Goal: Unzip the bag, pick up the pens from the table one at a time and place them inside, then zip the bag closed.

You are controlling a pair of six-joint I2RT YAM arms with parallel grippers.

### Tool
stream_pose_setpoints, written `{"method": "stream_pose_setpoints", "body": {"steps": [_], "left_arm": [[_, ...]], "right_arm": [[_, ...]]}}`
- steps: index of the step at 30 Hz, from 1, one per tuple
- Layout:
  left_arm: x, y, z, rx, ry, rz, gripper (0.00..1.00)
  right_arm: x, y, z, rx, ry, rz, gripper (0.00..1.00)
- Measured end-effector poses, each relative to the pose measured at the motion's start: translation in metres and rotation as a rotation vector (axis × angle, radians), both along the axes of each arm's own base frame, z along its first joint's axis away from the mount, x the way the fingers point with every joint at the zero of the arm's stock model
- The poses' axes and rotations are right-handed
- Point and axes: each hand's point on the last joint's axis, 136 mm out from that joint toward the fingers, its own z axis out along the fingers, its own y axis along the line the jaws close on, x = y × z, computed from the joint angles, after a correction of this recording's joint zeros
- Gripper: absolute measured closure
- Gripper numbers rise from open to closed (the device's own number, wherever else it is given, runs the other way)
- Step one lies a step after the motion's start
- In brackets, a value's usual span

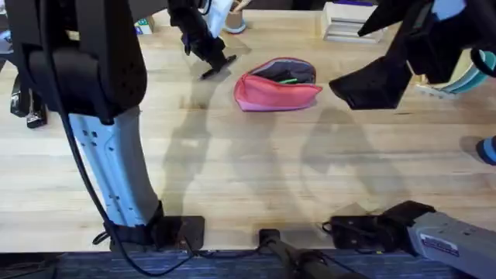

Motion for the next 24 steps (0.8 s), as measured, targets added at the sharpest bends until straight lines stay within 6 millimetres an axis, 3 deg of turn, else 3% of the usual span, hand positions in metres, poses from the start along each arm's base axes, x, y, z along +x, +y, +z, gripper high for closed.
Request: {"method": "stream_pose_setpoints", "body": {"steps": [17, 24], "left_arm": [[-0.009, -0.003, 0.005, -0.022, 0.026, -0.005, 0.959], [-0.007, -0.011, 0.047, -0.077, -0.053, -0.017, 0.959]], "right_arm": [[0.000, 0.000, 0.000, 0.000, 0.000, 0.000, 0.005], [0.000, 0.000, 0.000, 0.000, 0.000, 0.000, 0.005]]}}
